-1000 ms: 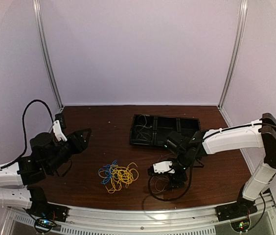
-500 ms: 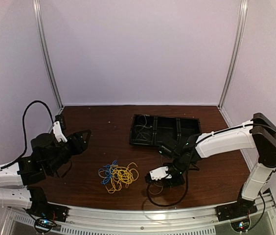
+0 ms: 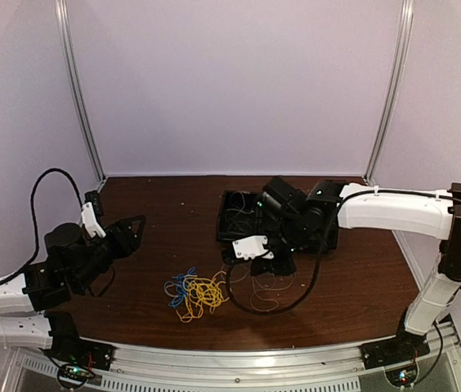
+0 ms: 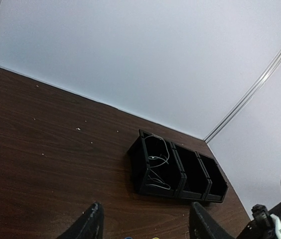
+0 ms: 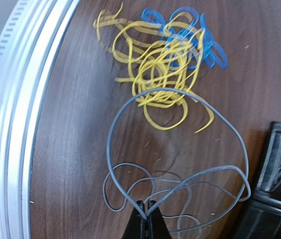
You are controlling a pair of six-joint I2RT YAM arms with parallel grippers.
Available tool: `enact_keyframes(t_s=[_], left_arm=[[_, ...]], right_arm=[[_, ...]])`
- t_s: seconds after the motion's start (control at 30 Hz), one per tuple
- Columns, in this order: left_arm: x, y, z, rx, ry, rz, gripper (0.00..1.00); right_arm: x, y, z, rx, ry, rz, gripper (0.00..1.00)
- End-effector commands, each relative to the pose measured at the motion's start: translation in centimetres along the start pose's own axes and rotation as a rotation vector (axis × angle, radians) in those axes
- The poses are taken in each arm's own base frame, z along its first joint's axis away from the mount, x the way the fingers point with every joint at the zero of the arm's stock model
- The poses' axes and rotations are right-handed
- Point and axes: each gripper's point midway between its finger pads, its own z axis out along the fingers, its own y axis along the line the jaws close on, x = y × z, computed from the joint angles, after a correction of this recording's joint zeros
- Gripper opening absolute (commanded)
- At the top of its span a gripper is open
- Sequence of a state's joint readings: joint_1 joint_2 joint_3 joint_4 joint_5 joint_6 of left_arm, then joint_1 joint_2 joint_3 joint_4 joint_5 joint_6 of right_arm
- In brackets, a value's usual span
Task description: Untangle the cables
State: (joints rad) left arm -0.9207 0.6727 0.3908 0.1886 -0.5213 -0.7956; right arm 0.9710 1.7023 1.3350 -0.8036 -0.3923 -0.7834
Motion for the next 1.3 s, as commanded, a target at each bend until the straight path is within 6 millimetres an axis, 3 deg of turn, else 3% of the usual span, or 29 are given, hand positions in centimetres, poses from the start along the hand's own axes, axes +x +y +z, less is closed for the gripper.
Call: enact_keyframes(t_s=[0.0,0.23,0.5,0.73,0.83,1.03,1.17,1.27], left_arm=[[-0.2,0.3,0.0,-0.017,-0.006,-0.003,0.60],[0.1,0.2,0.2,-0.018,0.009,-0.007,0.60],[0.5,0.4,0.3,-0.028,0.024,-0.011,0.60],[1.7,-0.2,1.1,-0.008,0.067,0.009,0.60],[2.9,-1.6,1.9,0.063,0.102,0.057,0.62],[8.2,-4.4,6.7,0.144,0.248,0.140,0.67],[11.8,-8.6,11.0,0.272,0.344,0.207,0.67],[14.9,-9.9,13.8,0.314,0.404,0.239,0.66]], right_arm=[[-3.9,-2.2,-4.9,0.088,-0.093,-0.034,0.00],[-8.9,-7.8,-10.8,0.267,-0.205,-0.067,0.00],[-13.8,-13.0,-20.9,0.567,-0.336,-0.137,0.00],[-15.8,-16.1,-28.5,0.845,-0.389,-0.181,0.00],[-16.4,-17.1,-31.5,0.933,-0.413,-0.181,0.00],[-16.5,-17.8,-33.0,0.982,-0.425,-0.178,0.00],[-16.8,-17.7,-33.2,0.976,-0.443,-0.172,0.00],[-16.9,-17.6,-33.3,0.977,-0.455,-0.167,0.00]])
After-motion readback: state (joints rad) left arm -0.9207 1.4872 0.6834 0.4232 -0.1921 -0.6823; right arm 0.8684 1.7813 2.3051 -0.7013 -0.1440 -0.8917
